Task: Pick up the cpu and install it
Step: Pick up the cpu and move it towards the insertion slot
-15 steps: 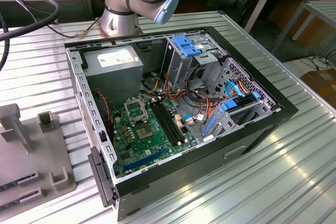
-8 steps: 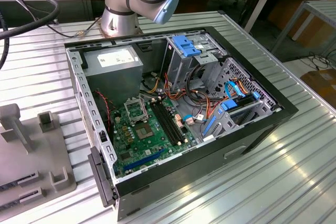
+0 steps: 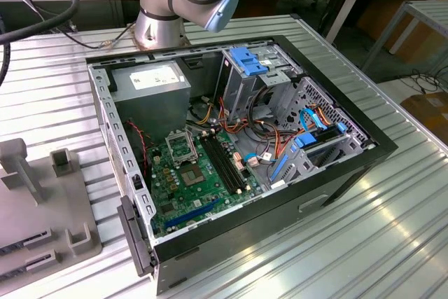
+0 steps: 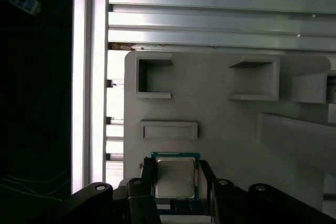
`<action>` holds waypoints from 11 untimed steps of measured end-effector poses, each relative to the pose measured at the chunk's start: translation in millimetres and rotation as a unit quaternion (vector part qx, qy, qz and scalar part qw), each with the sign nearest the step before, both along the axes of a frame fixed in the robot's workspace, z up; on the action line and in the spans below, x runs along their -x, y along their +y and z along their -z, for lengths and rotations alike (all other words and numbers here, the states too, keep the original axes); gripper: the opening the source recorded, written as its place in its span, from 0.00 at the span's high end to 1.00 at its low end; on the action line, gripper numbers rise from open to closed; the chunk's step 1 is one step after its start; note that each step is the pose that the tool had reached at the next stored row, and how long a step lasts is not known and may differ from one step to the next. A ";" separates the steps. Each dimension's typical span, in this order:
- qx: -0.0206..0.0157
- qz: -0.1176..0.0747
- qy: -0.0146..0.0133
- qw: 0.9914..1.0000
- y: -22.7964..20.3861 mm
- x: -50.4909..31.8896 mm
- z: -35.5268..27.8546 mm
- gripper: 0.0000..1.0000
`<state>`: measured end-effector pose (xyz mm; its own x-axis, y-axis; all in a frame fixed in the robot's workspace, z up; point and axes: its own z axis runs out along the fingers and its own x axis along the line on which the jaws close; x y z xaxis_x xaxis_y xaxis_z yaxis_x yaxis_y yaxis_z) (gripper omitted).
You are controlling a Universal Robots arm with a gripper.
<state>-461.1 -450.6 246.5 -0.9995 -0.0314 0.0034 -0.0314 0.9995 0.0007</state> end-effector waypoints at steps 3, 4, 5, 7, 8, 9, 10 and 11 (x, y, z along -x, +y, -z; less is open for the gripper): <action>0.000 0.000 0.000 1.000 0.0 0.0 -3.1 0.56; 0.000 0.000 0.000 1.000 0.0 0.0 -3.9 0.56; 0.000 0.000 0.000 1.000 0.0 0.0 -5.1 0.56; 0.000 0.000 0.000 1.000 0.0 0.0 -8.1 0.56; 0.000 0.000 0.000 1.000 0.0 0.0 -9.1 0.56; 0.000 0.000 0.000 1.000 0.0 0.0 -9.8 0.56; 0.000 0.000 0.000 1.000 0.0 0.0 -10.4 0.56; 0.000 0.000 0.000 1.000 0.0 0.0 -11.1 0.56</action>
<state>-461.1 -450.6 257.6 -0.9995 -0.0315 0.0038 -0.0315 0.9995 0.0007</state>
